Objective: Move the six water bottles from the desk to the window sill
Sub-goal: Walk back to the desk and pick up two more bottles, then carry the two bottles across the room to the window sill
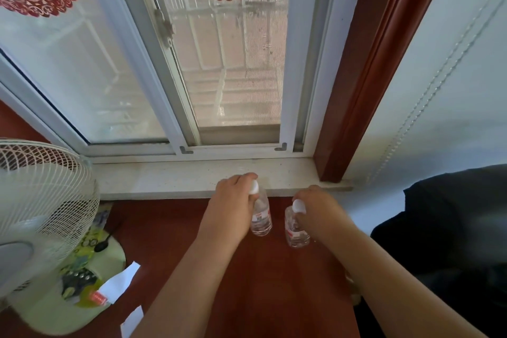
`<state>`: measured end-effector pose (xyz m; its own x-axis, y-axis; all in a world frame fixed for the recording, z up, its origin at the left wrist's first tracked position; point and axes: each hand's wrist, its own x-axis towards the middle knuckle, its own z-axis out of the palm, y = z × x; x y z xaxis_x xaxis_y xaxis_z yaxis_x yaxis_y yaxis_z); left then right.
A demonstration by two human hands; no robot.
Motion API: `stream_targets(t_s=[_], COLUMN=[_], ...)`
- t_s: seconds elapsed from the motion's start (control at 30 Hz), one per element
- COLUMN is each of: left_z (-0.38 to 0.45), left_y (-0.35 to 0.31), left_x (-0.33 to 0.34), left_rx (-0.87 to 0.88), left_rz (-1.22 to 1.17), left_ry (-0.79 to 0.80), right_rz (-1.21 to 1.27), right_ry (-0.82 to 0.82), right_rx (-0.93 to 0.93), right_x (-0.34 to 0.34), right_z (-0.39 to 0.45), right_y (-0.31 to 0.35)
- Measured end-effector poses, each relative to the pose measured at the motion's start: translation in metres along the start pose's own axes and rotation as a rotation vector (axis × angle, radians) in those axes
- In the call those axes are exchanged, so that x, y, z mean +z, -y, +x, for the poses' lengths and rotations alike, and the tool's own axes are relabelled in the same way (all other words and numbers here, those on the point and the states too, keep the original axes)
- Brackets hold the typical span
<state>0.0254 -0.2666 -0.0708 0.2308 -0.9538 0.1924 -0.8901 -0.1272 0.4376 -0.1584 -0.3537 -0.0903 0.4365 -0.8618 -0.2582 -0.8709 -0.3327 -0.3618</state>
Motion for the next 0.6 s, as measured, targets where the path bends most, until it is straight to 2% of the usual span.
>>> stream_targets(t_s=[0.3, 0.6], left_z=[-0.013, -0.023], left_y=[-0.028, -0.053], left_x=[-0.047, -0.093], left_rx=[0.077, 0.170], left_rz=[-0.009, -0.053], left_ry=[-0.134, -0.190], right_rz=[0.178, 0.204], right_ry=[-0.226, -0.426], right_rx=[-0.106, -0.094], right_x=[-0.057, -0.102], right_z=[-0.042, -0.083], right_y=[0.016, 0.039])
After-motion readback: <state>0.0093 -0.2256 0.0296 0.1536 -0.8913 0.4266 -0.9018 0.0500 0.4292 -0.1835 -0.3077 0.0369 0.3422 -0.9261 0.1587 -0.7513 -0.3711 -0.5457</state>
